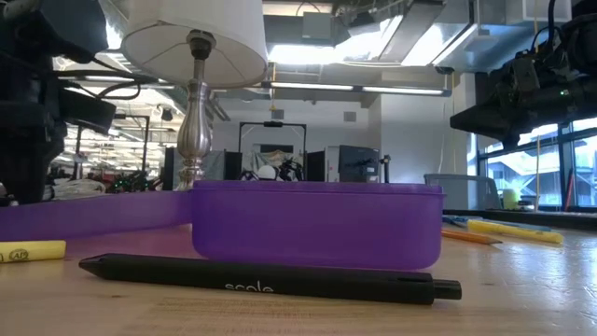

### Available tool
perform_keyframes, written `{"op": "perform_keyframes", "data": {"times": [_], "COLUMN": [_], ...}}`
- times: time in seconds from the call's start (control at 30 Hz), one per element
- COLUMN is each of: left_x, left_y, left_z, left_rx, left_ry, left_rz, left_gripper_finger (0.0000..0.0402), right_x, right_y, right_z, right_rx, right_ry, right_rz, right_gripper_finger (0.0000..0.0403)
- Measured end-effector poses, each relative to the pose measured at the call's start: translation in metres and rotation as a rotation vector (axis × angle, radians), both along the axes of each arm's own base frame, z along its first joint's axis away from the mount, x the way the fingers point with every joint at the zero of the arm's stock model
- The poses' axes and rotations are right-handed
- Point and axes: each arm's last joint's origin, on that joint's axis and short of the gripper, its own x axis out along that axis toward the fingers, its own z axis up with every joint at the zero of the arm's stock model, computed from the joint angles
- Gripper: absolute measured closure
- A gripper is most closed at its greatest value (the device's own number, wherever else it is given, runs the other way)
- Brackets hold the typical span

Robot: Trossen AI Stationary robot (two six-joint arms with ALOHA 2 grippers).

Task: Pick & place school supplies into a supply box
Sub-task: Put the yellow pencil into the purple supply box

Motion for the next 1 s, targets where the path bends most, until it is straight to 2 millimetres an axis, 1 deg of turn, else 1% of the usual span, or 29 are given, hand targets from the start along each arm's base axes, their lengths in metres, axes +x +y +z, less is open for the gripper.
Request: {"op": "perform_keyframes", "data": {"times": [0.1, 0.2, 0.27, 0.37, 0.47, 0.57, 0.63, 0.87, 1.0], "left_x": [0.0, 0.0, 0.0, 0.0, -0.001, -0.005, -0.008, -0.007, -0.01], "left_y": [0.0, 0.001, 0.0, 0.0, 0.006, 0.013, 0.017, 0.029, 0.039], "left_z": [0.0, 0.0, 0.0, 0.0, -0.002, -0.003, -0.003, -0.002, -0.002], "left_rx": [0.011, 0.016, -0.01, -0.018, 0.039, 0.064, 0.081, 0.203, 0.252], "left_ry": [-0.005, -0.017, -0.01, -0.003, -0.01, 0.028, 0.059, 0.022, 0.074], "left_rz": [0.009, 0.059, 0.069, 0.033, 0.138, 0.277, 0.336, 0.382, 0.398], "left_gripper_finger": [0.0301, 0.0269, 0.0255, 0.0244, 0.0245, 0.0254, 0.0261, 0.0276, 0.0276], "right_x": [0.0, 0.0, 0.0, 0.0, 0.0, 0.0, 0.0, 0.0, 0.0], "right_y": [0.0, 0.0, 0.0, 0.0, 0.0, 0.0, 0.0, 0.0, 0.0], "right_z": [0.0, 0.0, 0.0, 0.0, 0.0, 0.0, 0.0, 0.0, 0.0], "right_rx": [-0.001, -0.001, -0.001, -0.002, -0.002, -0.002, -0.002, -0.002, -0.003], "right_ry": [0.001, 0.001, 0.001, 0.001, 0.001, 0.001, 0.001, 0.001, 0.002], "right_rz": [0.0, 0.0, 0.0, 0.0, 0.0, 0.0, 0.001, 0.0, 0.0], "right_gripper_finger": [0.034, 0.034, 0.0341, 0.034, 0.034, 0.034, 0.034, 0.034, 0.034]}}
